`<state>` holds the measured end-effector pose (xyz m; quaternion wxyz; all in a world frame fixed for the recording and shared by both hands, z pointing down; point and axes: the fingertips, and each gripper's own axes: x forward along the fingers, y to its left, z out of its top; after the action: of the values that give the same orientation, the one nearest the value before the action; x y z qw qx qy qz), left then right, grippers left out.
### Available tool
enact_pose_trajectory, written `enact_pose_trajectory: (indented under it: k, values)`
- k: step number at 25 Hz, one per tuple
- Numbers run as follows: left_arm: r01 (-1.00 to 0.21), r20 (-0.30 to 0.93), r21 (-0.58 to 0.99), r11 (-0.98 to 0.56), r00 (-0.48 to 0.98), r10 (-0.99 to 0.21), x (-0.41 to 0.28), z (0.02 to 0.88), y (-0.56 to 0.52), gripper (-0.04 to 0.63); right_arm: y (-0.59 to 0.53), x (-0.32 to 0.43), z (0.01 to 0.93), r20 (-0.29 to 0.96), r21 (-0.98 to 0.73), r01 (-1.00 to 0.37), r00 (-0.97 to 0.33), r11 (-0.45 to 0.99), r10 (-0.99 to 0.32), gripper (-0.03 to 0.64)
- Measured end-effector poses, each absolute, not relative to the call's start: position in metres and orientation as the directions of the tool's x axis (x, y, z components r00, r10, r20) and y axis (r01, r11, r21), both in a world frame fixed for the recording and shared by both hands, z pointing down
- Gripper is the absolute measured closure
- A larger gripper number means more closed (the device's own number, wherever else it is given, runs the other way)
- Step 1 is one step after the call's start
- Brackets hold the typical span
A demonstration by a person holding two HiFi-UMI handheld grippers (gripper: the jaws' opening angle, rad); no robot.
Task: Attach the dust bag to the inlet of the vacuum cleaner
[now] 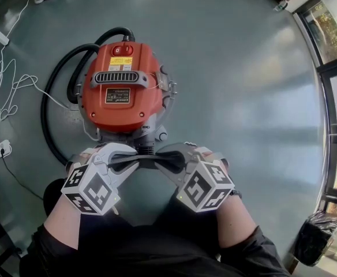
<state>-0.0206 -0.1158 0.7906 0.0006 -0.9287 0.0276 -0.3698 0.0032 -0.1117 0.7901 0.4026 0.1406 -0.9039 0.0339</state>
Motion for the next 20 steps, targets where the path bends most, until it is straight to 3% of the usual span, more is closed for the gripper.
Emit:
enact_pose_trajectory:
  k: [8, 20]
  values:
    - [-0.039, 0.694, -0.073, -0.997, 0.715, -0.079, -0.0211, 0.7871, -0.1178, 0.524, -0.1095, 0.0064, 0.7904, 0.729, 0.069, -0.285, -0.64, 0.956, -0.244, 0.575]
    - [-0.037, 0.678, -0.066, -0.997, 0.731, -0.072, -0.0186, 0.7898, -0.1163, 0.494, -0.1103, 0.0049, 0.7919, 0.724, 0.092, -0.295, -0.636, 0.951, -0.267, 0.551]
